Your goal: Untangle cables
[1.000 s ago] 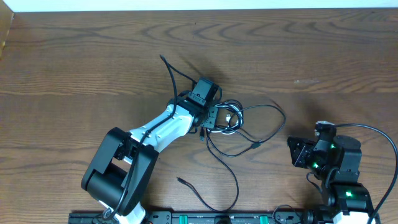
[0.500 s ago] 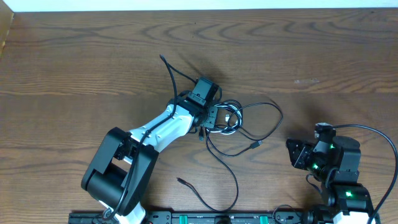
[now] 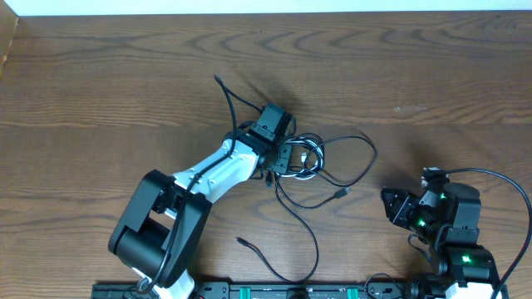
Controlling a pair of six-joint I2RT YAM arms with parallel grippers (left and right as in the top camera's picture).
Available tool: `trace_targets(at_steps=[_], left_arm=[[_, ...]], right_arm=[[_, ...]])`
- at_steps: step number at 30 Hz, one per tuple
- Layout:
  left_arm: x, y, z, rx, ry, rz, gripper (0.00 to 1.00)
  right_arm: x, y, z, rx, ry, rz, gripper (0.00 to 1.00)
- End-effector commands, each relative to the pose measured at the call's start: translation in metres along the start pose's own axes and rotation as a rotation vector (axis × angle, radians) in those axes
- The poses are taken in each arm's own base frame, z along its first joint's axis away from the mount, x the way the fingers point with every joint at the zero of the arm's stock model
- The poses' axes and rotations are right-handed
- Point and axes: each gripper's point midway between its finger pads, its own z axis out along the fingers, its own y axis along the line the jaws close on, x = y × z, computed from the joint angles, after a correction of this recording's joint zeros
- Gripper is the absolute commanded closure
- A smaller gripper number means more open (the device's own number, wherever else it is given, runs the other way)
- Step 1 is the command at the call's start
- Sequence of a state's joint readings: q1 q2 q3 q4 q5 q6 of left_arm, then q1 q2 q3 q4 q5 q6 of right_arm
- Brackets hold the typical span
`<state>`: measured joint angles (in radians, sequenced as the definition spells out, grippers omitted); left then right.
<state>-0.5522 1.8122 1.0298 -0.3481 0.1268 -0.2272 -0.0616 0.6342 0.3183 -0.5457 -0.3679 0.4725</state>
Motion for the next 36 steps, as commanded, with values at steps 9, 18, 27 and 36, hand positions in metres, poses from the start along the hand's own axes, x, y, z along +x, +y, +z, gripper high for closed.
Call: trace_targets(at_steps=[9,18,27,36], left_arm=[[0.016,0.011,0.026,-0.018,0.089,0.06,0.76],[-0.025,0.025,-0.008,-0.129,-0.07,0.048,0.93],[-0.11,0.018,-0.123,-0.141,-0.521,-0.025,0.92],[-0.125,0.005,-0.198,-0.057,-0.714,-0.077,0.92]], right_arm=[[-0.002,-0.001,-0.001,0.005,-0.009,0.055,0.63],[-0.002,-0.001,-0.001,0.004,-0.009,0.055,0.6],[0.006,0.039,-0.006,-0.221,0.062,0.031,0.54],[0.01,0.068,-0.012,-0.357,0.121,0.11,0.51]])
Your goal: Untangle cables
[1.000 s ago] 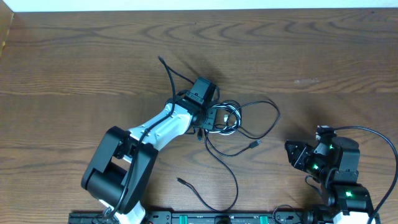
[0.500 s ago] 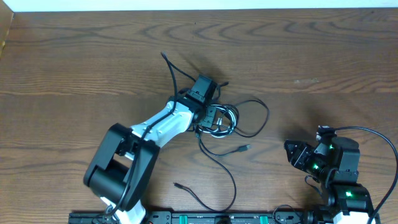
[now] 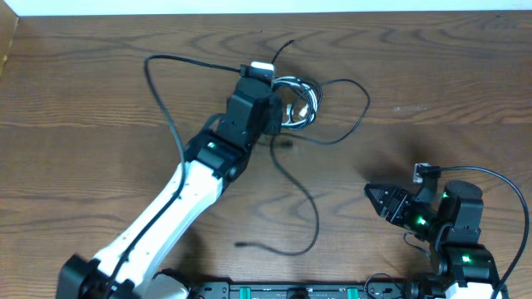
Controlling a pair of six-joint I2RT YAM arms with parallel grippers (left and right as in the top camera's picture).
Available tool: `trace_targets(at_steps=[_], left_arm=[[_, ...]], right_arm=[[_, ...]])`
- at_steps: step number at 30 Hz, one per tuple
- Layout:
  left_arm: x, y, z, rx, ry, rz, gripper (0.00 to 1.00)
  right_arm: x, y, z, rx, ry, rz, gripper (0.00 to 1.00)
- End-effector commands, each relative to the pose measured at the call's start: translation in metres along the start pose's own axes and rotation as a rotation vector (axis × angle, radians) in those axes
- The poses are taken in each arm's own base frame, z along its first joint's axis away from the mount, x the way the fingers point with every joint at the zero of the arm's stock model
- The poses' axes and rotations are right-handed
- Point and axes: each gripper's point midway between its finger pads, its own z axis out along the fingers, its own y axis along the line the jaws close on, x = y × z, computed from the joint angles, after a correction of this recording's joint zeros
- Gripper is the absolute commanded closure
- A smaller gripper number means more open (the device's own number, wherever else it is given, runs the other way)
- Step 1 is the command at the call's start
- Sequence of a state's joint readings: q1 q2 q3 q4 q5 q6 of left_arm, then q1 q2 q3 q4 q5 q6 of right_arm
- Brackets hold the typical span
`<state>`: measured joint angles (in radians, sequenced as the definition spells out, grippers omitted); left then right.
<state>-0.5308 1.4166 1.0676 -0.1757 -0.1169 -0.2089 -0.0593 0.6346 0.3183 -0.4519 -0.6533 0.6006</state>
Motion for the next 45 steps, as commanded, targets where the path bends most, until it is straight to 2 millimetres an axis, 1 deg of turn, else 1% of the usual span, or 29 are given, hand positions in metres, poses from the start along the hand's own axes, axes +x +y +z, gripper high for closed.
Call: trace_targets(at_steps=[1,2,4,6,10,12,15,19,23,26,28,31,35,39,42,45], left_arm=[[-0.023,-0.002,-0.019,0.015,-0.064,-0.052,0.92],[-0.025,-0.01,-0.025,0.068,-0.067,-0.054,0.92],[-0.027,-0.02,-0.031,0.125,-0.064,-0.053,0.92],[-0.025,-0.027,-0.032,0.167,-0.054,-0.051,0.92],[-0.018,-0.037,-0.034,0.225,-0.017,-0.047,0.92],[-0.012,-0.043,-0.035,0.265,0.009,-0.044,0.92],[-0.001,-0.05,-0.038,0.309,0.06,-0.041,0.92],[0.015,-0.05,-0.039,0.316,0.129,-0.041,0.92],[0.028,-0.057,-0.044,0.368,0.194,-0.043,0.92],[0.035,-0.063,-0.047,0.407,0.228,-0.054,0.92],[0.037,-0.064,-0.048,0.407,0.252,-0.112,0.92],[0.041,-0.063,-0.045,0.381,0.298,-0.272,0.92],[0.049,-0.064,-0.043,0.348,0.373,-0.468,0.92],[0.062,-0.077,-0.043,0.424,0.47,-0.51,0.92],[0.079,-0.091,-0.041,0.526,0.606,-0.551,0.92],[0.092,-0.096,-0.036,0.592,0.715,-0.607,0.92]], right_arm=[[0.007,0.017,0.001,-0.077,0.043,0.027,0.5],[0.008,0.026,0.002,-0.109,0.049,0.0,0.49],[0.008,0.037,0.003,-0.147,0.054,-0.046,0.45],[0.009,0.047,0.004,-0.182,0.052,-0.095,0.43],[0.01,0.069,0.006,-0.247,0.04,-0.189,0.42],[0.009,0.072,0.009,-0.24,0.023,-0.219,0.42],[0.009,0.07,0.013,-0.204,0.0,-0.239,0.42],[0.01,0.073,0.015,-0.202,-0.006,-0.26,0.42],[0.01,0.077,0.017,-0.215,-0.007,-0.271,0.45],[0.009,0.077,0.019,-0.214,-0.005,-0.269,0.51],[0.009,0.075,0.022,-0.209,0.001,-0.253,0.55],[0.009,0.067,0.028,-0.175,0.018,-0.168,0.6],[0.011,0.057,0.036,-0.132,0.049,-0.09,0.6],[0.016,0.046,0.045,-0.096,0.084,-0.04,0.62],[0.02,0.041,0.05,-0.08,0.114,-0.024,0.63],[0.022,0.038,0.052,-0.069,0.124,-0.017,0.66]])
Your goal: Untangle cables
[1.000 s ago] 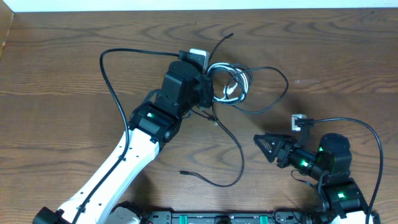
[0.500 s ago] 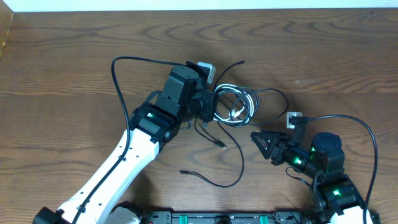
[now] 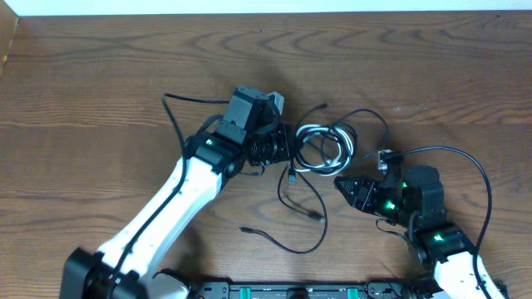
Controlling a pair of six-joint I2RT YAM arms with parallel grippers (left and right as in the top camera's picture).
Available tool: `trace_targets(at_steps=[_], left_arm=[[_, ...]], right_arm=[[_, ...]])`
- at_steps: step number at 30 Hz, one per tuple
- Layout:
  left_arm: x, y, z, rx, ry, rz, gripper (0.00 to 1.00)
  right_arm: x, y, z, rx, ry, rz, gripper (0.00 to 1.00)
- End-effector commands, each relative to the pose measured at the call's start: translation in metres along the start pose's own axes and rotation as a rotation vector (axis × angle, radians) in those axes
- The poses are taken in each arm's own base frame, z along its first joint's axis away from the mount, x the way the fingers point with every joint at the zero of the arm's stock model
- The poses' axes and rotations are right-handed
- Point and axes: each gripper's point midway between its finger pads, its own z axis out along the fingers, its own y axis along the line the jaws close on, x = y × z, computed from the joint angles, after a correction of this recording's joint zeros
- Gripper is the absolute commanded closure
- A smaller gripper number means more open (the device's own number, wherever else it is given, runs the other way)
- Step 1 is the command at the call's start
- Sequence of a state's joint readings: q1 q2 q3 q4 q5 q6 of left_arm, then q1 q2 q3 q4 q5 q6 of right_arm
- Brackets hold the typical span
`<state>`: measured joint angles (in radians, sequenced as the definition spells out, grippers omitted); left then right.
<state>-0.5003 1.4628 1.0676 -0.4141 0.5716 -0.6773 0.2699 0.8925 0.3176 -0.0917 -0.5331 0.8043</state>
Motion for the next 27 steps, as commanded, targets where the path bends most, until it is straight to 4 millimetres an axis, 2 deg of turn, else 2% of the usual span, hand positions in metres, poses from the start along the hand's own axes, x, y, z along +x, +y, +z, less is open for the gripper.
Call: trace_targets(at_steps=[1,5,9,14,21,24,27], left_arm=[[0.013,-0.009,0.01,0.149,0.19,-0.109,0.92],[0.012,0.001,0.014,0.233,0.297,-0.235,0.92],[0.002,0.01,0.007,0.305,0.34,-0.332,0.92],[-0.009,0.014,-0.004,0.35,0.334,-0.363,0.92],[-0.01,0.015,-0.005,0.35,0.329,-0.365,0.92],[-0.011,0.018,-0.003,0.333,0.317,-0.364,0.92],[-0.011,0.018,-0.003,0.332,0.316,-0.361,0.92]], right_arm=[[0.003,-0.002,0.002,0.006,0.013,0.017,0.67],[0.003,-0.002,0.002,0.005,0.015,0.018,0.69],[0.003,-0.002,0.002,0.006,0.014,0.017,0.67],[0.003,-0.002,0.002,0.006,0.014,0.017,0.66],[0.004,0.0,0.002,-0.002,0.021,0.016,0.65],[0.004,0.009,0.002,-0.048,0.033,-0.002,0.66],[0.003,0.028,0.0,-0.138,0.043,-0.042,0.66]])
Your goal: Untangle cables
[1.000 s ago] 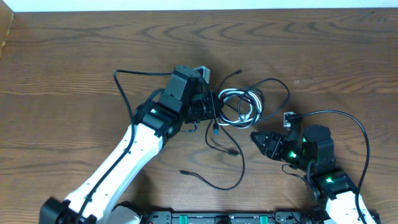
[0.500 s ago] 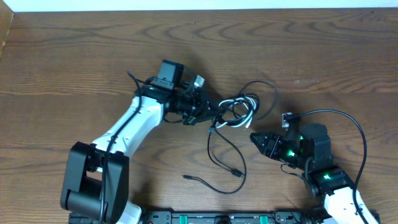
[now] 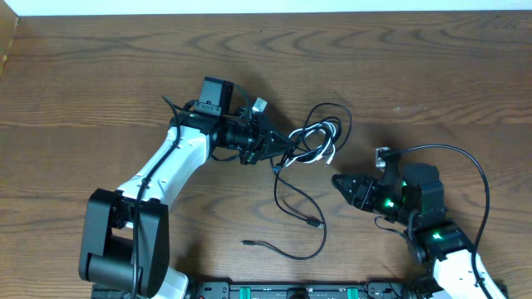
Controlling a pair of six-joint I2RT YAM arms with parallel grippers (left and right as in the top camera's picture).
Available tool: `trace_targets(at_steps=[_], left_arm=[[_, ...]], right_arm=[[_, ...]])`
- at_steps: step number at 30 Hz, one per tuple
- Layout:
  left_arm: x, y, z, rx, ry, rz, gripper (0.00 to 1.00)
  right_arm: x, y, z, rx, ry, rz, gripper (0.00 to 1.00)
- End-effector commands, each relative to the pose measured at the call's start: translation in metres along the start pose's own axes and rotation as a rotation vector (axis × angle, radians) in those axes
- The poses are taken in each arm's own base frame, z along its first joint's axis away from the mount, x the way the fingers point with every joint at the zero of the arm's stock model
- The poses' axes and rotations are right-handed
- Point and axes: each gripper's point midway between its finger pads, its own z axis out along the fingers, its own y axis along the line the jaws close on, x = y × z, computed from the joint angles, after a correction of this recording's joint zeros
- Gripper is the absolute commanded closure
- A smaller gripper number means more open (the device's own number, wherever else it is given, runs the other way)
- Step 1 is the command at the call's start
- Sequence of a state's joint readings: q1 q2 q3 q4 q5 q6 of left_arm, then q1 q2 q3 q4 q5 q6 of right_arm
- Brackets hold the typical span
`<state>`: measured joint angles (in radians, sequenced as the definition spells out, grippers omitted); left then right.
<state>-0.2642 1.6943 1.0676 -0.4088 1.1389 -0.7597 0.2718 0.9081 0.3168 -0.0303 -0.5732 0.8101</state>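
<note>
A tangle of white and black cables (image 3: 317, 139) lies at the table's middle. My left gripper (image 3: 281, 148) points right at the tangle's left edge and is shut on the cables there. One black cable (image 3: 293, 195) runs down from the tangle to a connector (image 3: 313, 223). A second black strand (image 3: 283, 249) curls below it to a loose end (image 3: 247, 242). My right gripper (image 3: 339, 183) points left, just below and to the right of the tangle. It looks open, it is apart from the cables, and nothing shows between its fingers.
The wooden table (image 3: 465, 75) reaches a pale wall strip along the far edge. The left arm's own black lead (image 3: 176, 108) loops beside its wrist. The right arm's lead (image 3: 465, 162) arcs over its wrist. A black rail (image 3: 274, 292) runs along the near edge.
My left gripper has turned to point right and shifted slightly left, and the tangle has moved a little left and spread looser. My right gripper has edged slightly left and up.
The left gripper was on the tangle at the table's middle while the right arm rested at the near right. Then the left held the tangle farther back. Then the tangle was back near the middle with the right gripper close beside it, as now.
</note>
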Motion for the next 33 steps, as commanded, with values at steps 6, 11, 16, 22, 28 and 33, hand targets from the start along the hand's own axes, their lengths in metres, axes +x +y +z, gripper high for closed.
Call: trace_targets(at_steps=[6,11,16,22,28,33], left_arm=[[0.001,-0.013,-0.004,0.028,0.005,0.148,0.92],[-0.008,-0.005,-0.004,-0.023,-0.042,0.266,0.92],[-0.035,0.022,-0.009,-0.205,-0.186,0.277,0.92],[-0.034,0.023,-0.008,-0.213,-0.184,0.273,0.92],[-0.019,0.022,0.008,-0.226,-0.133,0.29,0.92],[-0.006,0.02,0.022,-0.233,-0.091,0.328,0.92]], right_arm=[[-0.003,0.034,-0.002,-0.153,0.014,-0.075,0.64],[0.003,0.057,-0.007,-0.267,0.057,-0.121,0.64],[0.004,0.064,-0.009,-0.299,0.079,-0.058,0.63],[-0.002,0.059,-0.008,-0.271,0.044,-0.033,0.58],[-0.02,0.046,-0.004,-0.195,-0.052,0.056,0.57],[-0.029,0.037,-0.003,-0.146,-0.102,0.07,0.7]])
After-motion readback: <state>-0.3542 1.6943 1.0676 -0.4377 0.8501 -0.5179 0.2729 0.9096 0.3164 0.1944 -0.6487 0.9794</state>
